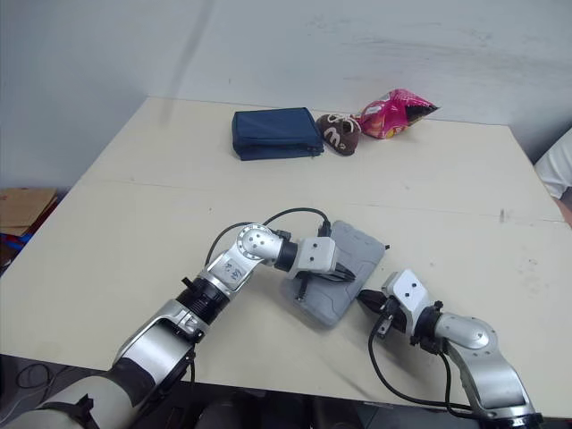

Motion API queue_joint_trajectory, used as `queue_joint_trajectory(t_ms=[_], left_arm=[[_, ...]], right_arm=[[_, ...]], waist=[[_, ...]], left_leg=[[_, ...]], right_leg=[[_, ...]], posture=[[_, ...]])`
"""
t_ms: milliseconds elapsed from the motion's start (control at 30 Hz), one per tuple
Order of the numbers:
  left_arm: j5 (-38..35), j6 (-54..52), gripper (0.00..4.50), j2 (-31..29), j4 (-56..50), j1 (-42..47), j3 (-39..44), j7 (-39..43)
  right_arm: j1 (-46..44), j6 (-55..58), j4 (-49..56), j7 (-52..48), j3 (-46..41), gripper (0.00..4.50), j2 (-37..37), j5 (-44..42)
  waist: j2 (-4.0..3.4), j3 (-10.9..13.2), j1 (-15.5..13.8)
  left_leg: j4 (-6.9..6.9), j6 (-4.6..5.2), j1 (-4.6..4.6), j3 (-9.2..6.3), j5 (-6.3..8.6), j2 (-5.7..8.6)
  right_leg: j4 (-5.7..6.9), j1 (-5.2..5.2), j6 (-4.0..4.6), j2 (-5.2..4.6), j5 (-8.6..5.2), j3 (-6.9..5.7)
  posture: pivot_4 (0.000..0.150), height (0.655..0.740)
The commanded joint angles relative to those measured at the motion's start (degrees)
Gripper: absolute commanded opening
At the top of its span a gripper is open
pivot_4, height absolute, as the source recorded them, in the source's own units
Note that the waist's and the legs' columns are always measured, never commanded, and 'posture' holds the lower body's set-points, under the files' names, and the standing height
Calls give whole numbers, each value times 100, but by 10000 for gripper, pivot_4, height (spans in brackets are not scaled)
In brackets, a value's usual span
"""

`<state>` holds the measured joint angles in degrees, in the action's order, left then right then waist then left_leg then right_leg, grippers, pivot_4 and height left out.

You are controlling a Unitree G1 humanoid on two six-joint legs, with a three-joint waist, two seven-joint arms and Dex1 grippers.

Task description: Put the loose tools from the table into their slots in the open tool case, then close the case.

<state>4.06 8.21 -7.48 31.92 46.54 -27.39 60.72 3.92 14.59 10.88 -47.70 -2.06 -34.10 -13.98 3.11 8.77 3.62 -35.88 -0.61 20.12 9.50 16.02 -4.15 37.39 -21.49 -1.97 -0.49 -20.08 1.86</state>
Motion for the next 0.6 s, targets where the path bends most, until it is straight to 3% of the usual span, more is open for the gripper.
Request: queue_joint_trajectory(t_ms=[33,267,400,467,500,600], left_arm=[[169,233,0,-102,735,-340,-105,106],[-1516,1156,0,-495,-269,-283,1156,1128],[-1807,1146,0,-1101,-622,-339,1586,1364],[-1980,761,4915,-1579,-886,-455,1925,1377],[-2011,654,7094,-1787,-991,-517,2070,1326],[-2057,112,20451,-2457,-1306,-821,2386,1233]], right_arm=[[-119,-240,296,-56,-142,172,-96,-98],[953,-463,937,-925,-1399,172,-1020,-651],[1368,-689,936,-1200,-2083,172,-1322,-800],[1412,-605,843,-1150,-2581,0,-1399,-912],[1395,-678,774,-1151,-2759,3168,-1424,-916],[1469,-813,635,-1361,-3093,14664,-1586,-876]], waist=[[-6,-3,1],[-66,33,-36],[-74,54,-45],[-91,66,-53],[-99,74,-43],[-104,86,-33]], left_leg=[[0,0,0,0,0,0],[11,18,12,-11,-9,1],[24,-27,74,-10,-35,2],[8,-28,96,-15,-36,3],[-1,-28,101,-14,-31,2],[-7,-24,104,-9,-19,1]], right_leg=[[0,0,1,0,-1,0],[4,-38,1,8,-2,-5],[11,-106,-3,14,-3,-5],[10,-117,-16,14,-10,-5],[10,-117,-21,14,-13,-4],[7,-118,-27,10,-17,-1]], posture=[[1500,7400],[1500,7400],[1500,7400],[1500,7400],[1500,7400],[1500,7400]])
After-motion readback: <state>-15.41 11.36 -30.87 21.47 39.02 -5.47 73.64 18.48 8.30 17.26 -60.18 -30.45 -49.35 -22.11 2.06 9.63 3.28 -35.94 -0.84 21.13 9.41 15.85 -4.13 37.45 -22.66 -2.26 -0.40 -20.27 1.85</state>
